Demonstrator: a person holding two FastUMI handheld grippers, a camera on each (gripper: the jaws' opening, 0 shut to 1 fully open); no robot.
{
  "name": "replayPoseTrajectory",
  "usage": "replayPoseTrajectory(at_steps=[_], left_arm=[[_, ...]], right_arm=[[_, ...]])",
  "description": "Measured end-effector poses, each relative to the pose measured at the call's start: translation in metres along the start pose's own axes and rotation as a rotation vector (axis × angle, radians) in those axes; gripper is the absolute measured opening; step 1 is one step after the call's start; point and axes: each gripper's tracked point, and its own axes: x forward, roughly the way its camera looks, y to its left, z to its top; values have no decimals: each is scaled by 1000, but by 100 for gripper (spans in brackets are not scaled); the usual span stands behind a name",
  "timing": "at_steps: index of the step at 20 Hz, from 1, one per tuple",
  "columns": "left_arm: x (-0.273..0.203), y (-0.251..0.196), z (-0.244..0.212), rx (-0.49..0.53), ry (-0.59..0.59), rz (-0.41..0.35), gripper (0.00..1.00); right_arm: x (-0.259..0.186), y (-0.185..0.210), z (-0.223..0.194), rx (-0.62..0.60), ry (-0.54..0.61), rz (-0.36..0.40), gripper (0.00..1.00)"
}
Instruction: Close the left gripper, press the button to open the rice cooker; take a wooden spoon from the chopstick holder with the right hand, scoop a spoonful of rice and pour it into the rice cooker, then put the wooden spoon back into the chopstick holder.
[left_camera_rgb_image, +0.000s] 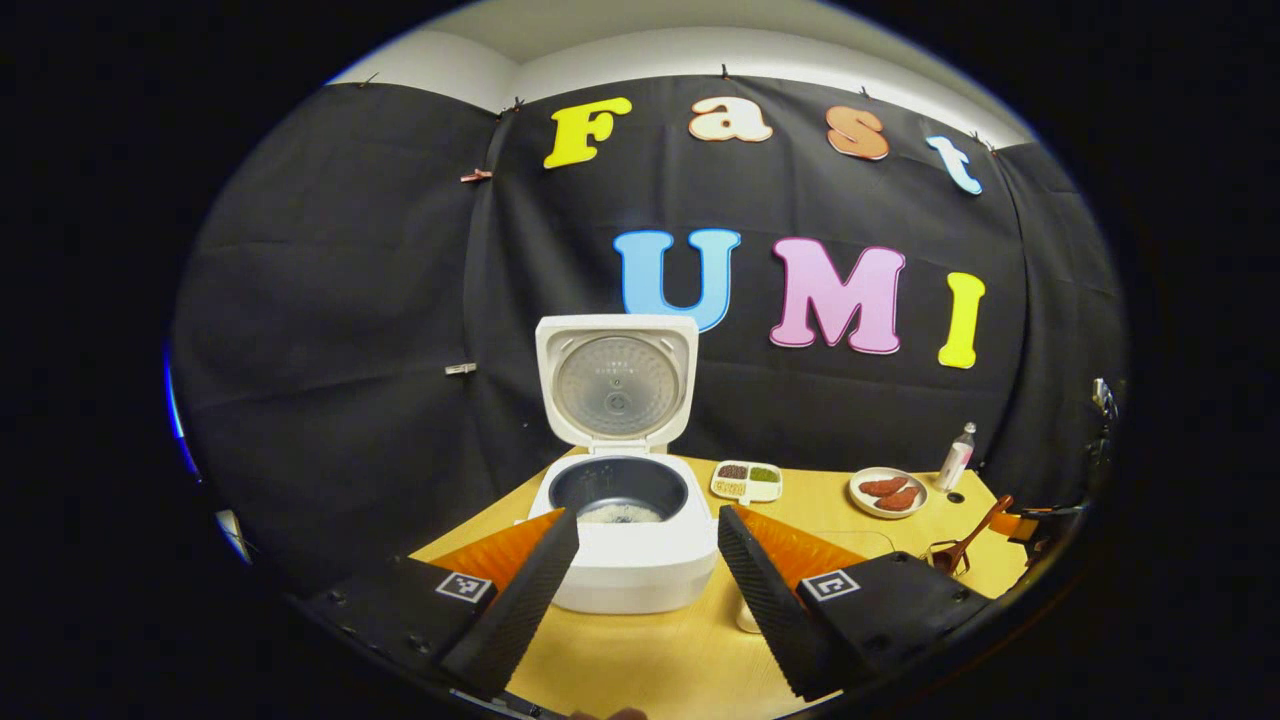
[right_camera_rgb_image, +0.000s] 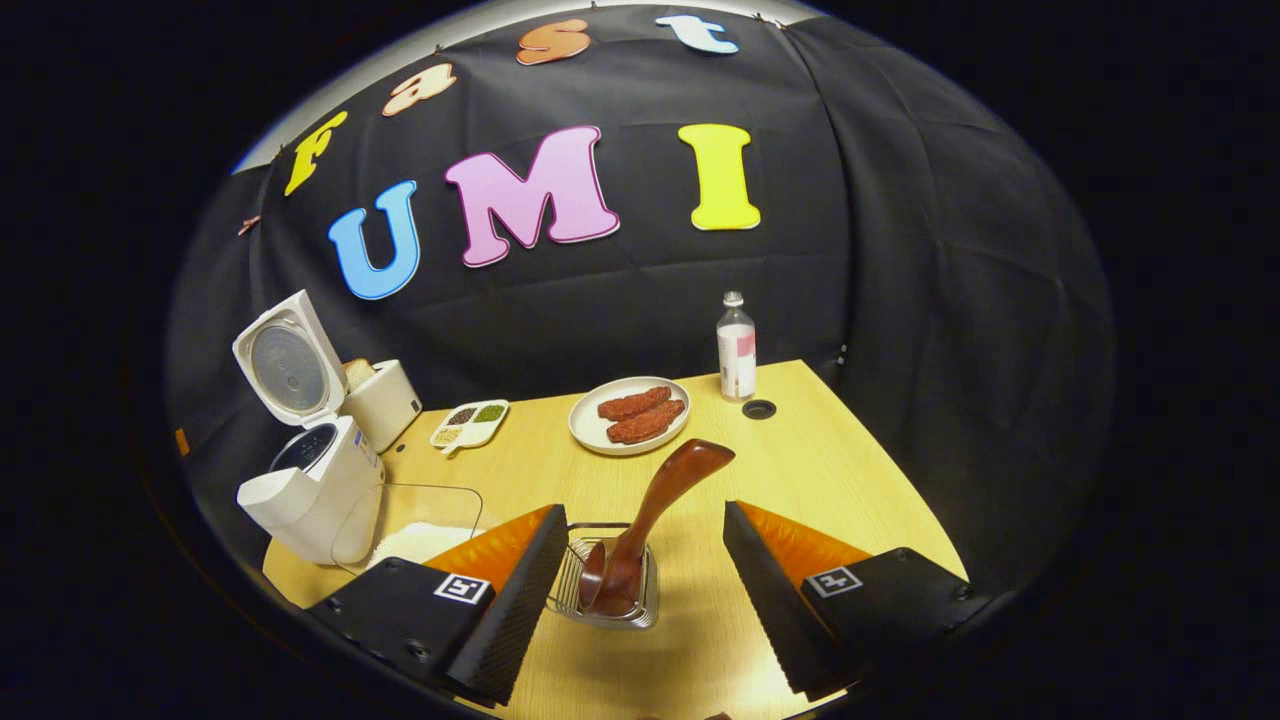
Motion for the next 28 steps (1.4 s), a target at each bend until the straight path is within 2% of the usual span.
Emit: replayPoseTrajectory(at_steps=[6,9,12,15,16,17,18,21,28], left_arm=[[-32,-16,-49,-58,105,92,96],[-43,-29,-68,-71,149,110,97],[-52,-41,-79,-61,173,110,97],[-53,-52,-87,16,184,90,97],[-51,-54,-87,32,185,82,97],[-51,-58,-86,37,182,67,97],[-49,-62,-86,33,178,49,97],[-43,-68,-91,4,180,-3,97],[-33,-41,-89,-13,162,-97,97]], right_arm=[[55,-11,-18,72,77,21,99],[76,-13,-20,108,96,37,93],[90,-13,-17,125,92,54,75],[94,-3,-16,157,110,74,53],[94,-2,-17,161,116,67,37],[94,2,-17,171,123,75,27],[89,8,-18,192,147,80,31],[83,17,-20,239,194,85,24],[45,28,35,221,73,54,22]])
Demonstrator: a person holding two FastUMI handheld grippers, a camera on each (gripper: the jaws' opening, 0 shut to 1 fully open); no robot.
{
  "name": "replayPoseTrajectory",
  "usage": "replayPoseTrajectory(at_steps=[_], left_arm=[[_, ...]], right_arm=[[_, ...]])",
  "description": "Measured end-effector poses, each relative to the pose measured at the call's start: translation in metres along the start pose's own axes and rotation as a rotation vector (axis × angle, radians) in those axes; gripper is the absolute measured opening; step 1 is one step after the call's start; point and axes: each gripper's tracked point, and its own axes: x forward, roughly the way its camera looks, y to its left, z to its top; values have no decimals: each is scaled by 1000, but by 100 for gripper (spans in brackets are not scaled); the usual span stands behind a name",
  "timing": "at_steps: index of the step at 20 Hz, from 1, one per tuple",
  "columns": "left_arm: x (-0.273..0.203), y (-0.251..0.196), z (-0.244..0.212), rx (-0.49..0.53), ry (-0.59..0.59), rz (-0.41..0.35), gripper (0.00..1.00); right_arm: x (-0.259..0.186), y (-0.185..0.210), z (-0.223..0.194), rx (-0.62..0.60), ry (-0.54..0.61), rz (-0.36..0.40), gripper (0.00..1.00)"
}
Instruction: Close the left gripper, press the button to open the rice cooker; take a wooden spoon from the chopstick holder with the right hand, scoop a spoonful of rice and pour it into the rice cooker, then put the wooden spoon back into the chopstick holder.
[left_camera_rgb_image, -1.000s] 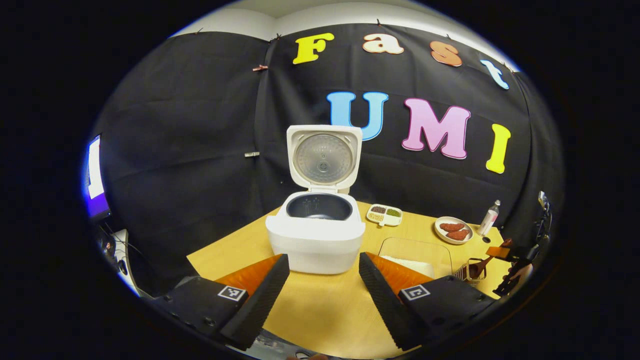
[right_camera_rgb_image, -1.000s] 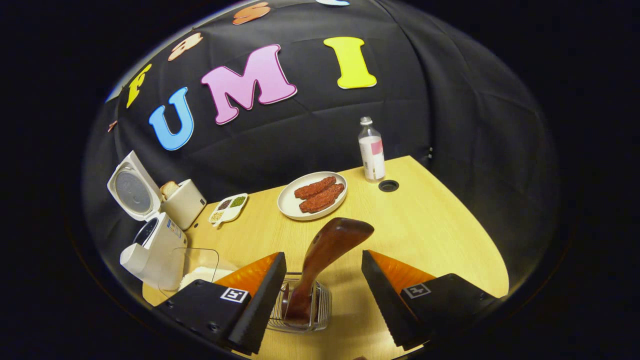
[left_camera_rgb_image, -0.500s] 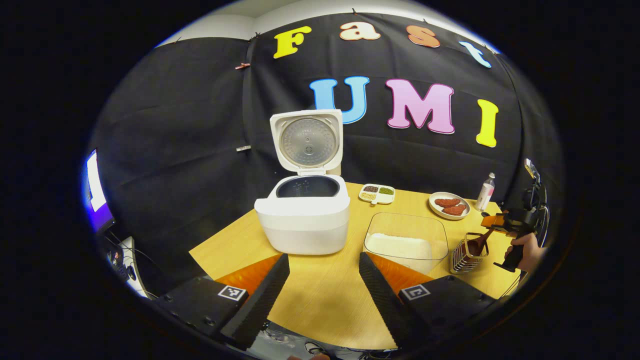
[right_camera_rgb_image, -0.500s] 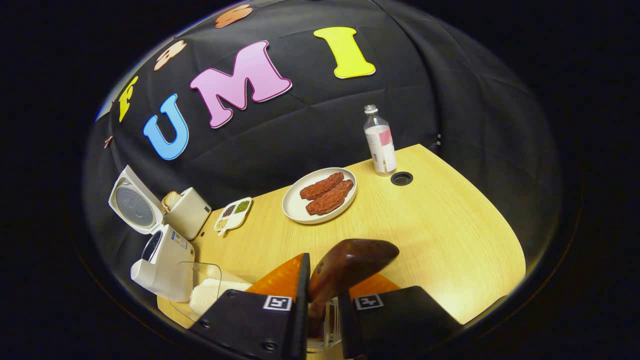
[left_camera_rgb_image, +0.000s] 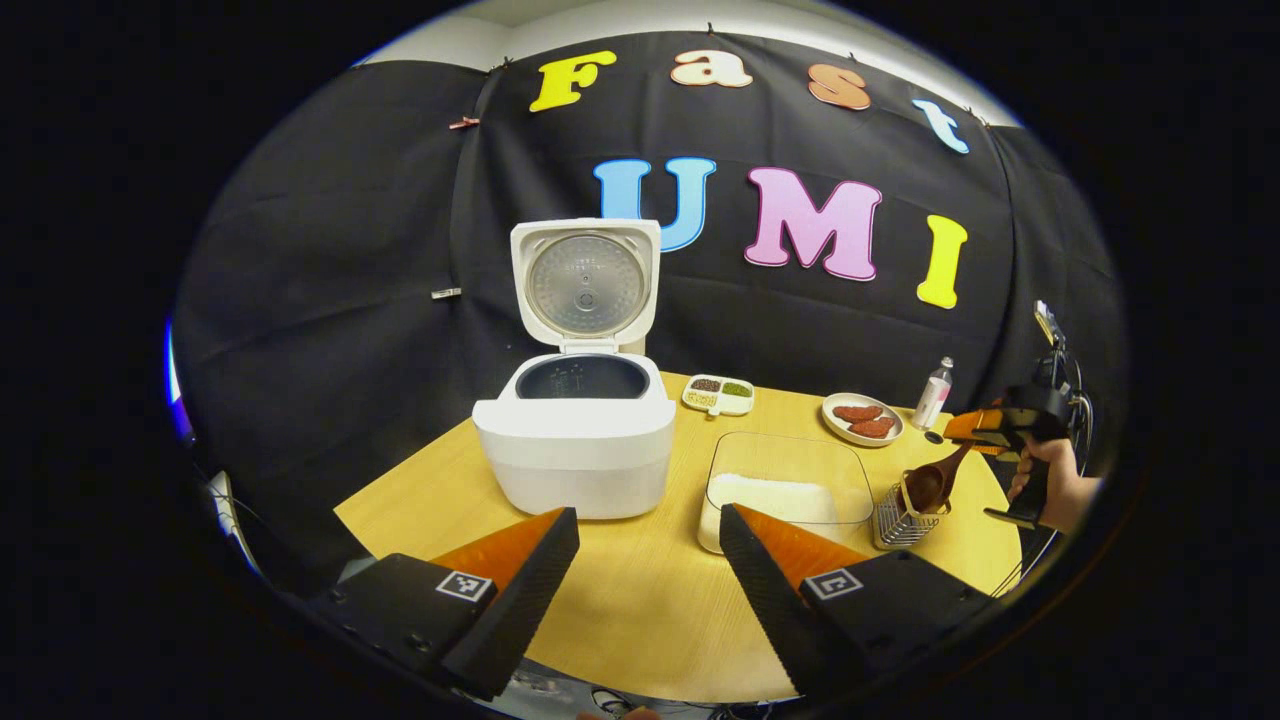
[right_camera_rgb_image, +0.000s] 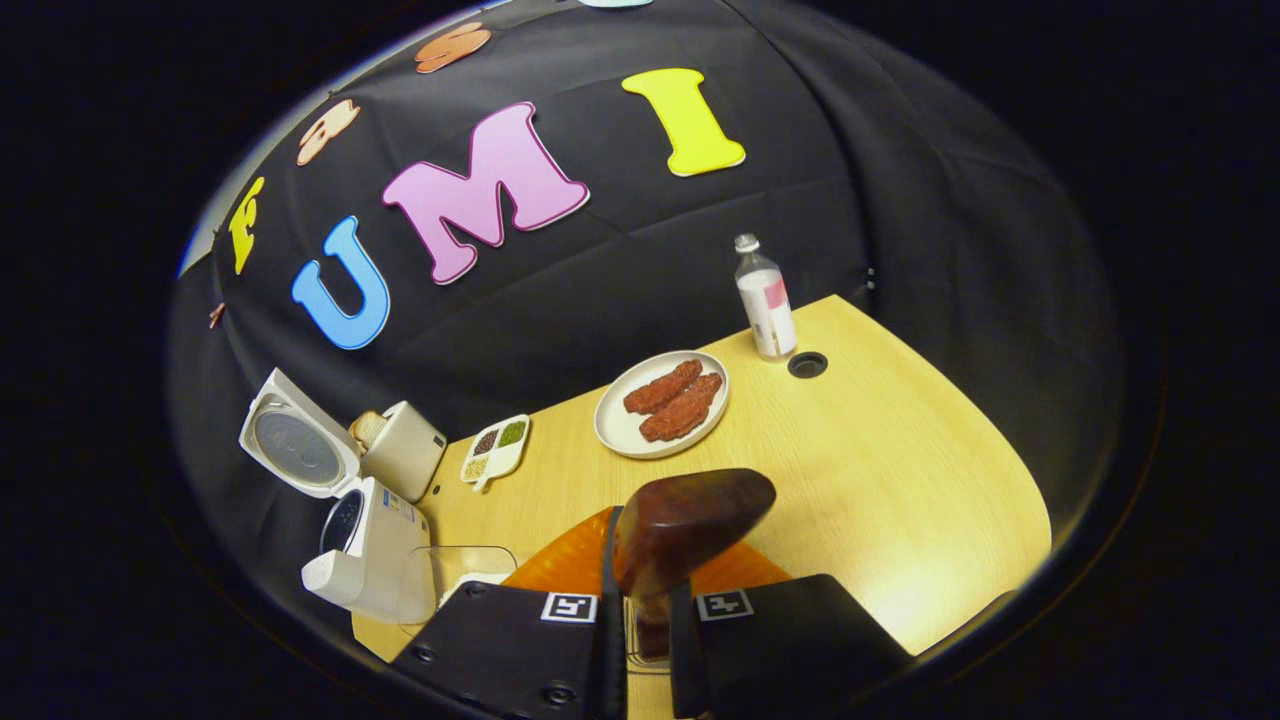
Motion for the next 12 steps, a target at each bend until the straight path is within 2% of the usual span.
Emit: replayPoseTrajectory(at_steps=[3,6,12], left_arm=[[6,17,-5,-24,0,-45,97],[10,35,-10,8,-5,-75,95],[8,59,-11,12,-19,-150,96]], right_arm=[[-24,18,20,-30,-52,-17,21],[-48,45,40,-40,-106,-20,22],[-65,111,48,-55,-166,28,21]])
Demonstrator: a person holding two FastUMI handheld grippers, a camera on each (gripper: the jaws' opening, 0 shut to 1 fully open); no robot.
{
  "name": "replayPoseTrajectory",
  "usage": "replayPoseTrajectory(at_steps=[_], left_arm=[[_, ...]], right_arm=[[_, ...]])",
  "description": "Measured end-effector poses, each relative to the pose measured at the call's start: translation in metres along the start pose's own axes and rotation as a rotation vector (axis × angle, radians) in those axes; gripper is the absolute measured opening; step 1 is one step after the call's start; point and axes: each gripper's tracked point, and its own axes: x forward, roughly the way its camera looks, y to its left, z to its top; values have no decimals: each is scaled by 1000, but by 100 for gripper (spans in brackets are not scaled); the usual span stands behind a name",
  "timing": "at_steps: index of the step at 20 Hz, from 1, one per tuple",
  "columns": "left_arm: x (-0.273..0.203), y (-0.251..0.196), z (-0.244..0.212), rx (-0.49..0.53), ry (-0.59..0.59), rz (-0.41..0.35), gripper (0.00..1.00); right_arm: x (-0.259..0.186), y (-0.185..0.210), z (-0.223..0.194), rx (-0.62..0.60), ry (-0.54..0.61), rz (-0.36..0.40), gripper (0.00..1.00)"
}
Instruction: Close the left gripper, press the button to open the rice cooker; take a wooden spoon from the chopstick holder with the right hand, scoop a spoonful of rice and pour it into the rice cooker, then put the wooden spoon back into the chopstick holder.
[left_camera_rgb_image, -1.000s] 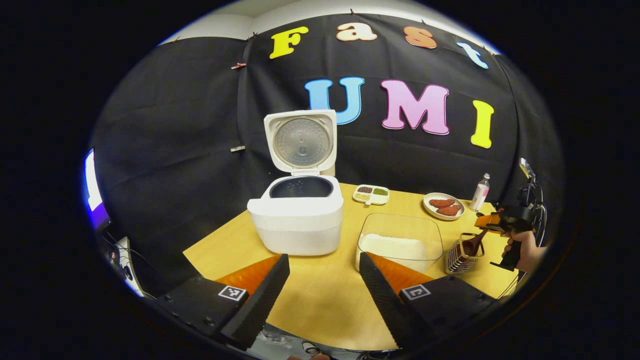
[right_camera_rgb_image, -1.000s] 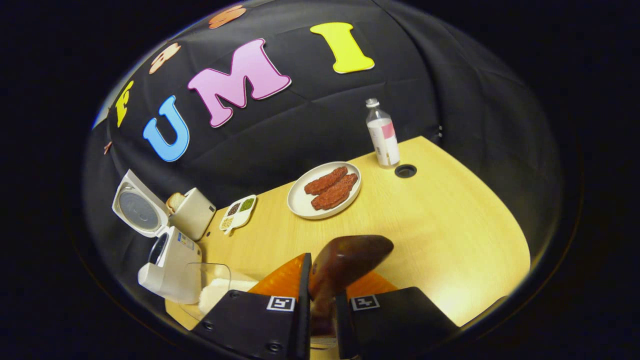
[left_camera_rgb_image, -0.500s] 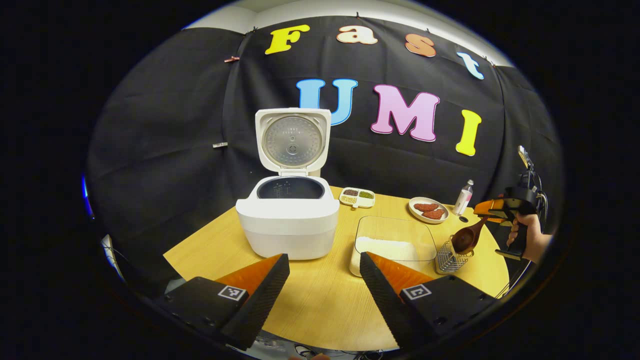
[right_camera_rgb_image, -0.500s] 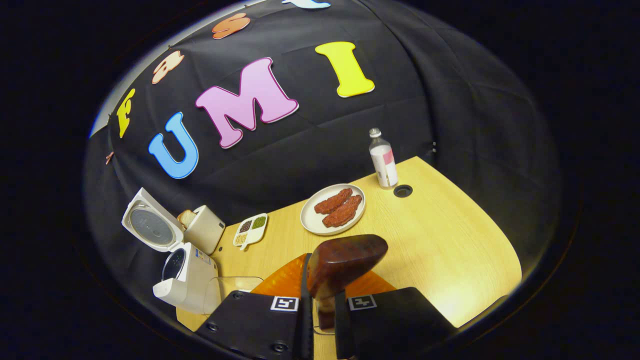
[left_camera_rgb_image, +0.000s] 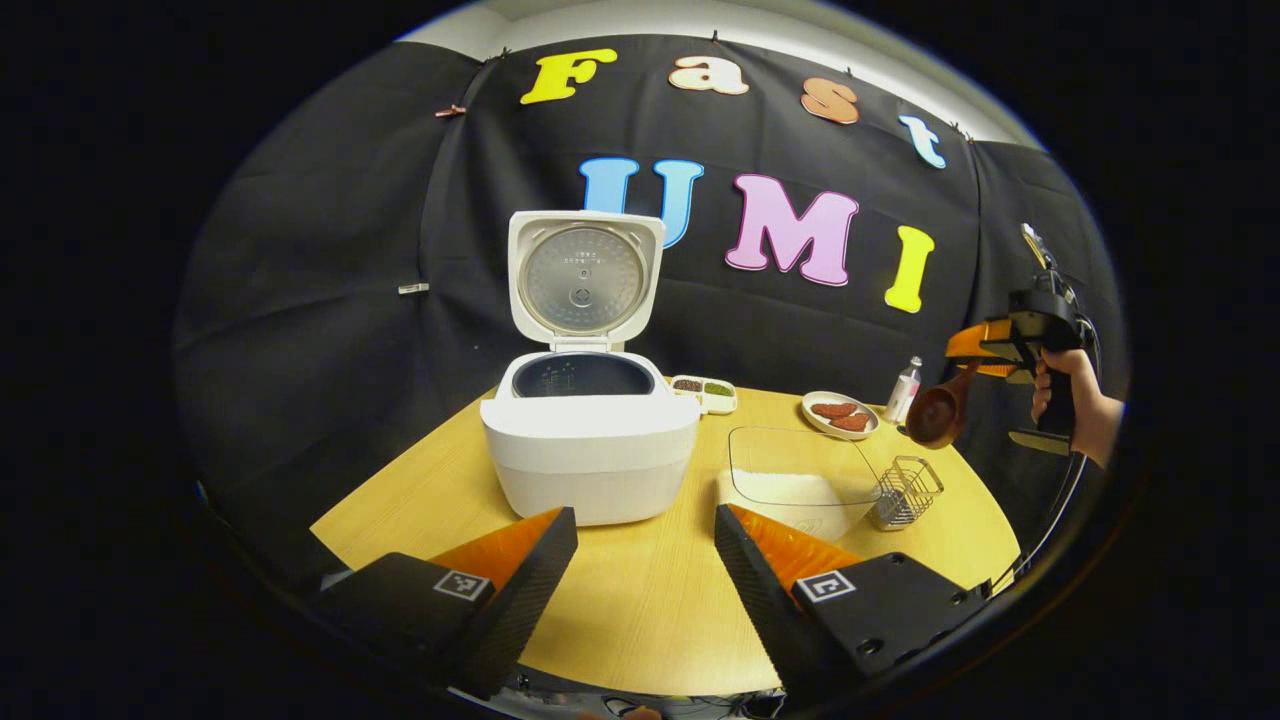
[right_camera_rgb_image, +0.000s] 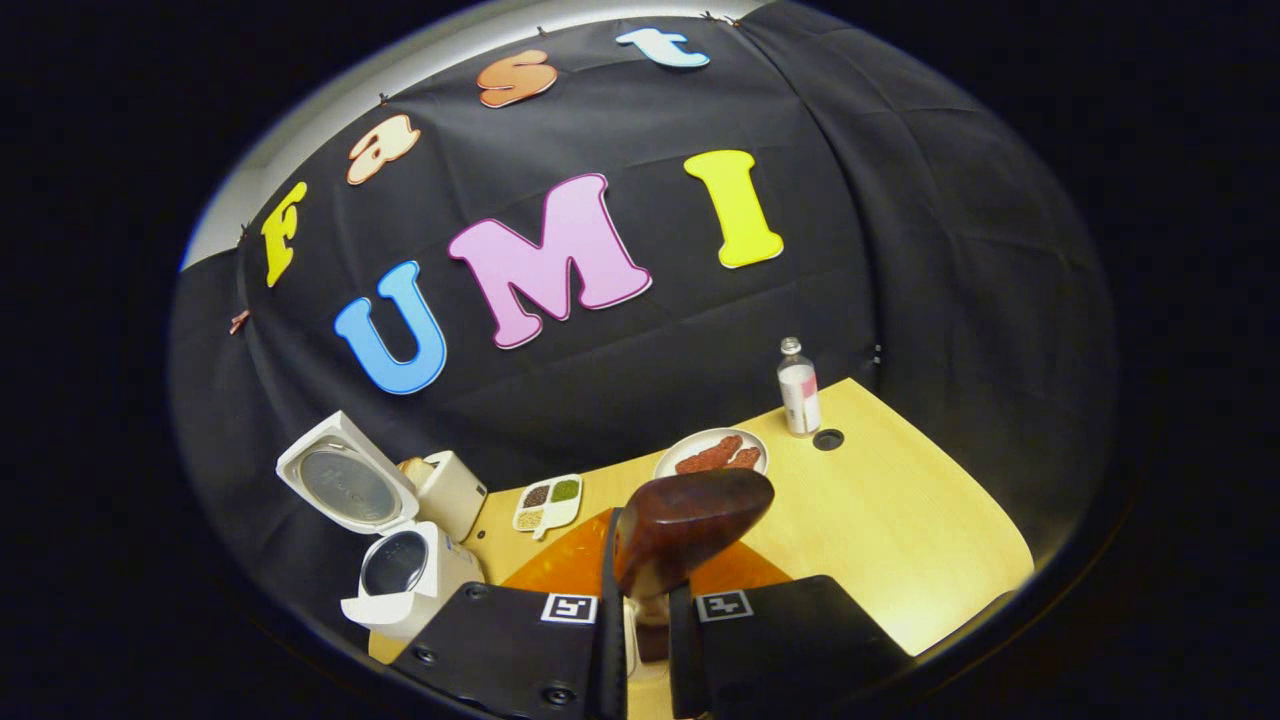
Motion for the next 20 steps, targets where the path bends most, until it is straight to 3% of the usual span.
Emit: replayPoseTrajectory(at_steps=[8,9,10,13,20], left_arm=[[9,18,-12,-8,32,-77,96],[11,20,-13,-10,39,-82,96],[14,23,-16,-14,45,-83,96],[28,37,-30,-7,68,-73,96],[46,57,-50,-52,111,-78,96]], right_arm=[[40,75,-78,-91,70,77,21],[47,78,-89,-113,75,78,17],[55,77,-100,-139,79,71,21],[74,72,-130,-191,86,46,22],[80,82,-198,-169,143,36,21]])
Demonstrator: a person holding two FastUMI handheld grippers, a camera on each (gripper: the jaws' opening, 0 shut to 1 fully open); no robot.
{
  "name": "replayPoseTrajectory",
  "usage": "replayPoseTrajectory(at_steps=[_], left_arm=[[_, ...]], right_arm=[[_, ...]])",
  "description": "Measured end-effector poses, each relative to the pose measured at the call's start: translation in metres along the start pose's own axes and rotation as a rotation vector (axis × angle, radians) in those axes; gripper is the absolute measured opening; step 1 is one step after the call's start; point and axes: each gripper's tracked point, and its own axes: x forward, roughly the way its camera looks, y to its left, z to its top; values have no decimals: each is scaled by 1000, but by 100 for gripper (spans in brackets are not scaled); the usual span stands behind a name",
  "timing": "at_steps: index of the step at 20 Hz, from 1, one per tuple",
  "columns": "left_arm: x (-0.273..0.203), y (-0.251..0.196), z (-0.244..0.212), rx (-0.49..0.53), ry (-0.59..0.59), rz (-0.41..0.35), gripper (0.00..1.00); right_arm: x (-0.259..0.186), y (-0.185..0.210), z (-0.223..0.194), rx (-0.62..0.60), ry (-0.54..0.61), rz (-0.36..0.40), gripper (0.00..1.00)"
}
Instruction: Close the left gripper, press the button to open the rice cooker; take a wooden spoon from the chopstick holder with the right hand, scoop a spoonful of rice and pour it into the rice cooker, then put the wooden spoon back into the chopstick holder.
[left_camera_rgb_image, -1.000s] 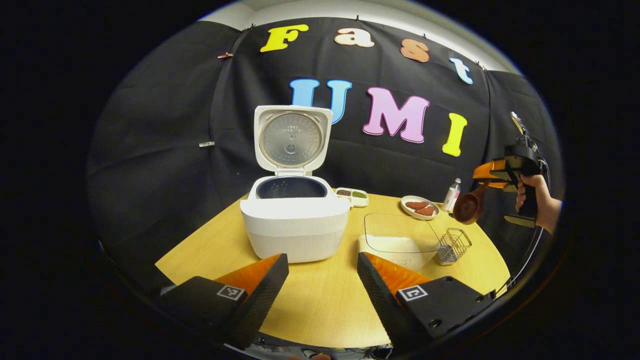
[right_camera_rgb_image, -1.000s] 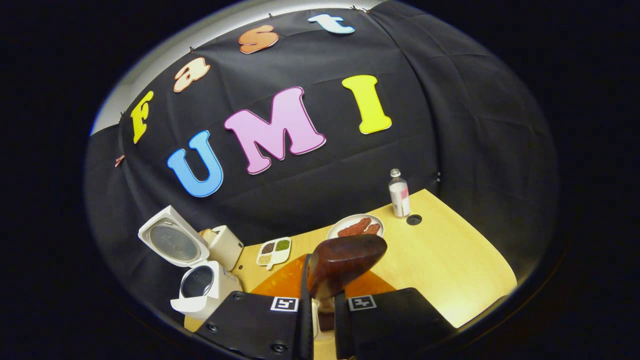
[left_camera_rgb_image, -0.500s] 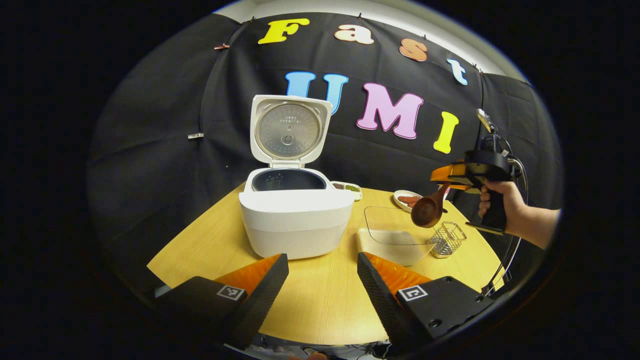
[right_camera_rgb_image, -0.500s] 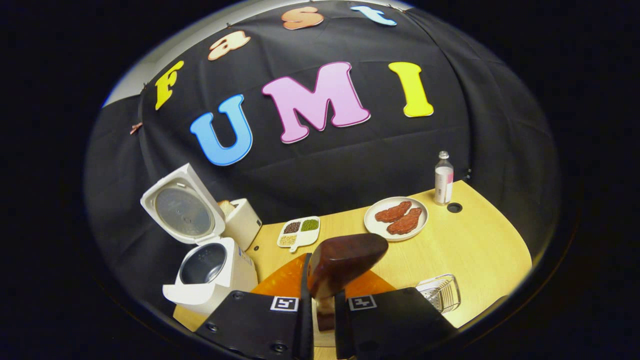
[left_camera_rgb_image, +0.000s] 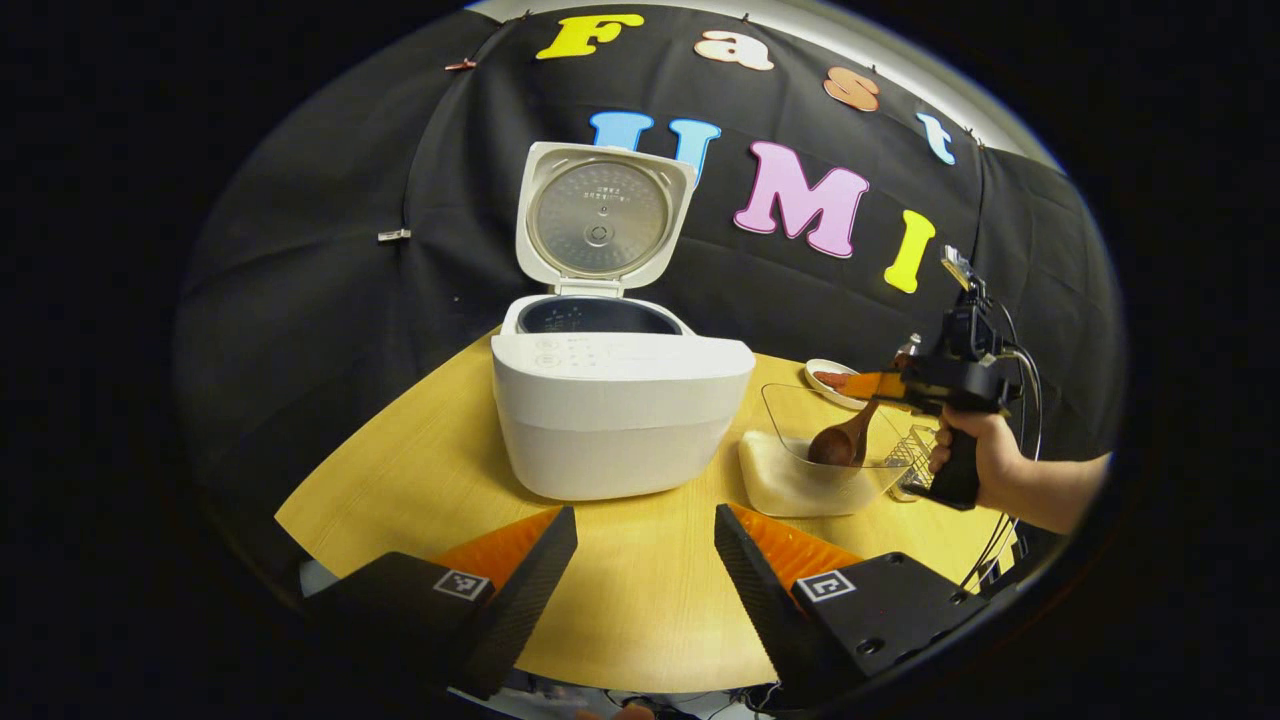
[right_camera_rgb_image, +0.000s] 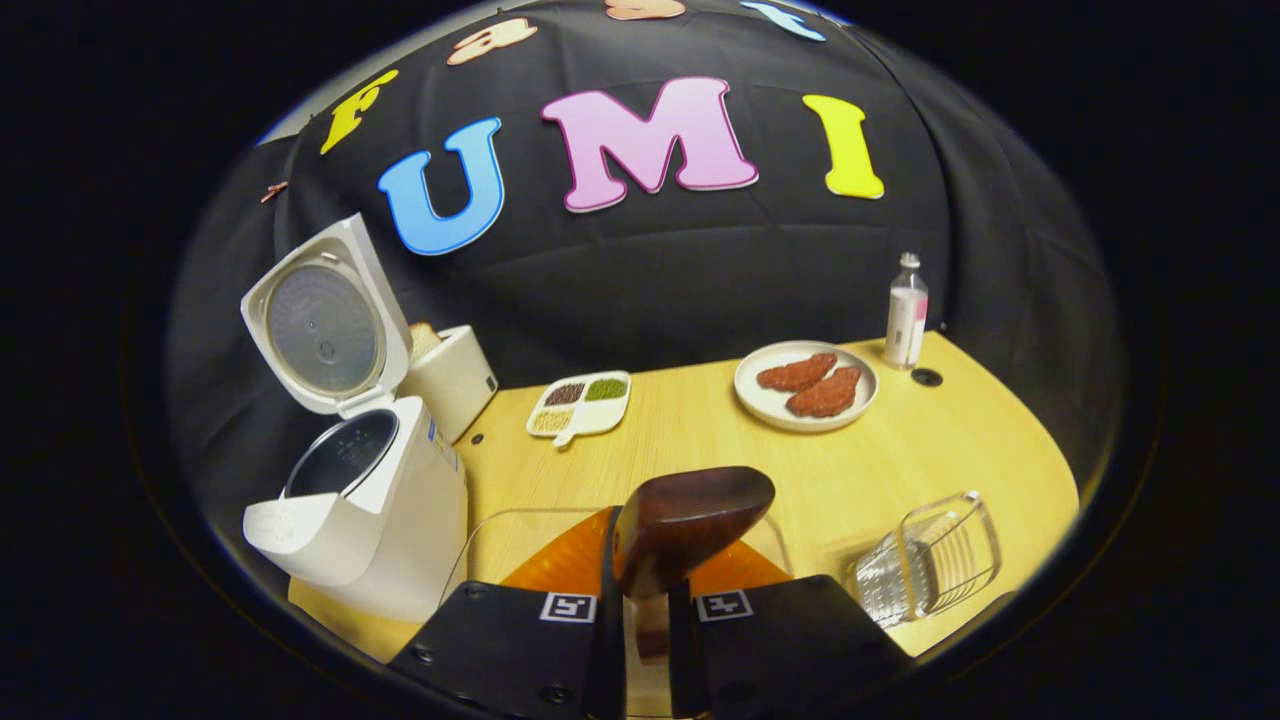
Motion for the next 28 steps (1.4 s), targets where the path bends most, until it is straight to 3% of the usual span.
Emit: replayPoseTrajectory(at_steps=[5,11,14,15,19,23,28], left_arm=[[5,11,-19,-52,62,15,96],[0,10,-15,-19,49,11,96],[0,7,-11,-13,42,5,96],[-1,6,-12,-16,42,2,98],[0,2,-14,-28,51,-5,96],[2,-2,-6,-2,42,-10,96],[1,-12,2,35,25,-27,95]], right_arm=[[-12,33,-15,148,46,13,22],[-18,41,-20,354,112,6,22],[-21,32,-20,480,139,-3,17],[-23,27,-22,537,152,-11,22],[-31,-6,-18,795,153,-51,21],[-44,-41,-14,827,123,-104,21],[-54,-56,12,953,97,-101,21]])
